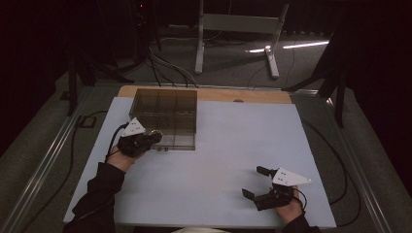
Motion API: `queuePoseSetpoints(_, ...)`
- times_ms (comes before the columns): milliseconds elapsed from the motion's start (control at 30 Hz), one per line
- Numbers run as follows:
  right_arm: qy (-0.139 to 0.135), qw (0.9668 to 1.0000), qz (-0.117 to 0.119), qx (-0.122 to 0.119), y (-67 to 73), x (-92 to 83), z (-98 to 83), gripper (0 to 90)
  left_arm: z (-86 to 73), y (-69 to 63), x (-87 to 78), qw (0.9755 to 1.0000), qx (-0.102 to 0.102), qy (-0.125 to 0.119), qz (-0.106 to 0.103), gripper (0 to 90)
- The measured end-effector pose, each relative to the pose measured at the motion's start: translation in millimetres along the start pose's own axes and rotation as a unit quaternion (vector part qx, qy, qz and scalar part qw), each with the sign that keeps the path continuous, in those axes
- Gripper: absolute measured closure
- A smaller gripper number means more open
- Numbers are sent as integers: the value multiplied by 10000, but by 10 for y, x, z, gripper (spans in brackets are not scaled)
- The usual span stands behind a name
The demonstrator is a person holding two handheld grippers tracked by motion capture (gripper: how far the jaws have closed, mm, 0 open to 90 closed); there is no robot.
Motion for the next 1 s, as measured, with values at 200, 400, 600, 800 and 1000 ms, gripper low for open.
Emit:
queuePoseSetpoints(200, 5, 10000, 0, -11, -1, 6, 0, 0, -124, 192, -17, 9992, -243, 39, 313, 877)
queuePoseSetpoints(400, 19, 10000, -11, -1, 0, 4, -8, 0, -288, 361, 9, 9969, -535, 139, 564, 876)
queuePoseSetpoints(600, 19, 10000, -23, 9, -5, -3, -11, 0, -401, 426, 86, 9954, -688, 259, 620, 876)
queuePoseSetpoints(800, 15, 10000, -15, 20, -3, -5, -11, 0, -555, 481, 242, 9929, -818, 527, 686, 867)
queuePoseSetpoints(1000, 13, 10000, -19, 35, -11, -6, -9, 0, -511, 492, 186, 9926, -911, 400, 690, 757)
Point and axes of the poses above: each handheld gripper's, and its own axes: x roughly forward along the jaws, z roughly out of its top, y roughly to its left, the point moved 10 cm from there along x, roughly forward along the jaws, and after that the axes turned 12 degrees about x, right-handed, at the moved point
